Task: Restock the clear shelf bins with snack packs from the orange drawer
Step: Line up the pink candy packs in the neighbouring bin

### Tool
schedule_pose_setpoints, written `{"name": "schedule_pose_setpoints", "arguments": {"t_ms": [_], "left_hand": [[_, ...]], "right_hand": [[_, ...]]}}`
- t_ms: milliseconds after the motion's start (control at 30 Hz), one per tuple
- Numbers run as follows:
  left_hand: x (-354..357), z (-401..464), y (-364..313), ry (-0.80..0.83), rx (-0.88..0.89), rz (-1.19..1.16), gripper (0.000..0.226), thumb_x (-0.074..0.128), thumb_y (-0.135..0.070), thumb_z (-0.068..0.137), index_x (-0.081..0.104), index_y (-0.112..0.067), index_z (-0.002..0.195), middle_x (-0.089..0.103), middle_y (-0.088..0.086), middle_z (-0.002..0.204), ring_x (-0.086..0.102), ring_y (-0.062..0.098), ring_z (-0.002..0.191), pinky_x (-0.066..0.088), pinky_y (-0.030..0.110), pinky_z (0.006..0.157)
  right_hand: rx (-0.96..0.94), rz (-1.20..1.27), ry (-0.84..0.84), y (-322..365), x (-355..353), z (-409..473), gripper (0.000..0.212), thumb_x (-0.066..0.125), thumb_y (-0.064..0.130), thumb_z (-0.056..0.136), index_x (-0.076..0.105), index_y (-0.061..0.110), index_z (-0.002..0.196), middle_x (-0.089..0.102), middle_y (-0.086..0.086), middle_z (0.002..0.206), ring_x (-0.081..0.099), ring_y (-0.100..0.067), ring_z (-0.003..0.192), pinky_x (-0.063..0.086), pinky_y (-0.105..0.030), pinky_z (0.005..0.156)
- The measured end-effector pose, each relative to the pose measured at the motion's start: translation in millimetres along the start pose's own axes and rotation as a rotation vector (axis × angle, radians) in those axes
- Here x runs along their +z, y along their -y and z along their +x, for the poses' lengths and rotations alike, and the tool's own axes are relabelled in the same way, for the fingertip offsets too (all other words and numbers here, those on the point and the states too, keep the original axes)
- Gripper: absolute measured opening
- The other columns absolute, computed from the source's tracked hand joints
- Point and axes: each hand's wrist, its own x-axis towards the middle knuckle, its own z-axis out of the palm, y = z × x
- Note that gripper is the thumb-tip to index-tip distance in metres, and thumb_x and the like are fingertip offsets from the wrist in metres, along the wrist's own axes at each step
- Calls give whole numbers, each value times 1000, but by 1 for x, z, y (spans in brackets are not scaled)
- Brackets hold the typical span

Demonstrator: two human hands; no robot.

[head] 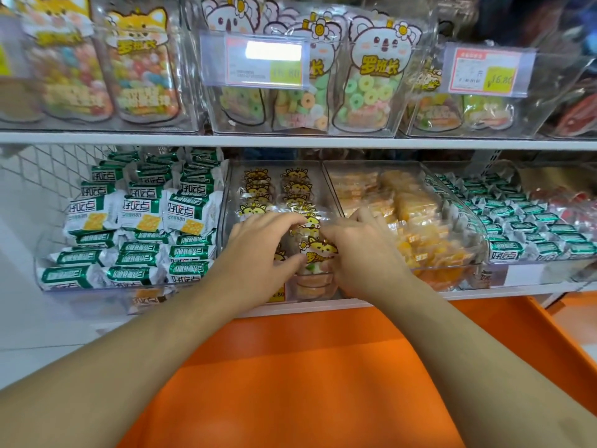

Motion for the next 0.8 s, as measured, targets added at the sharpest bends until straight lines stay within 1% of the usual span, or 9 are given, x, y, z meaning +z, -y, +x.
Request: {"name": "schedule_pose_setpoints", "arguments": {"t_ms": [67, 133, 200, 267, 333, 433, 567, 667, 800], "left_hand": [[1, 0, 0, -42, -6, -19, 36, 68, -48, 95, 59, -44, 130, 61, -24, 126, 47, 9, 127, 33, 40, 111], [1, 3, -1, -71, -20, -17, 21, 71, -47, 93, 64, -44, 112, 65, -23, 105, 52, 11, 115, 35, 38, 104], [1, 5, -3, -115, -24, -9, 11, 75, -42, 92, 65, -39, 97, 65, -21, 91, 51, 10, 106, 33, 35, 99], [1, 7, -8, -132, -26, 18, 10, 75, -35, 92, 66, -35, 89, 63, -18, 87, 47, 9, 103, 27, 31, 95], [3, 9, -9, -130, -17, 53, 12, 76, -31, 92, 67, -33, 84, 63, -18, 85, 47, 10, 105, 24, 30, 93], [7, 10, -7, -107, -29, 65, 17, 78, -28, 91, 65, -33, 80, 64, -19, 89, 48, 12, 108, 24, 32, 96], [8, 10, -5, -46, -64, 75, 18, 80, -36, 88, 63, -34, 85, 64, -20, 104, 44, 11, 115, 19, 30, 96], [10, 13, -6, -5, -91, 120, 15, 84, -36, 84, 69, -32, 84, 62, -24, 119, 39, 11, 125, 13, 28, 94], [13, 18, -6, 18, -141, 140, 15, 86, -32, 81, 74, -30, 74, 61, -25, 125, 35, 11, 126, 10, 27, 90]], "right_hand": [[-2, 19, 20, -1, 0, -2, 34, 81, 38, 83, 47, 34, 90, 65, 14, 108, 29, -18, 96, 22, -37, 78], [19, 76, -3, -4, -2, -4, 27, 80, 37, 82, 58, 32, 97, 66, 14, 106, 35, -18, 101, 23, -37, 81], [44, 103, -23, -7, -6, -6, 28, 80, 33, 82, 68, 31, 107, 67, 11, 100, 41, -21, 107, 18, -35, 80], [43, 104, -50, -10, -7, -8, 28, 82, 32, 82, 73, 29, 108, 68, 9, 99, 43, -22, 110, 16, -33, 80], [31, 95, -84, -10, -4, -8, 28, 87, 33, 78, 78, 28, 103, 71, 13, 108, 45, -23, 112, 16, -33, 81], [42, 112, -113, -9, 6, -3, 29, 94, 28, 66, 81, 27, 91, 69, 15, 119, 47, -29, 117, 13, -33, 83], [71, 121, -105, -8, 13, 1, 26, 96, 25, 60, 81, 23, 81, 69, 12, 121, 45, -31, 119, 19, -36, 89], [74, 110, -66, -7, 17, 2, 24, 94, 26, 63, 82, 23, 84, 67, 13, 123, 45, -30, 121, 27, -42, 97], [63, 99, 4, -8, 19, 3, 23, 87, 31, 75, 81, 26, 96, 61, 14, 135, 38, -27, 129, 25, -42, 105]]}}
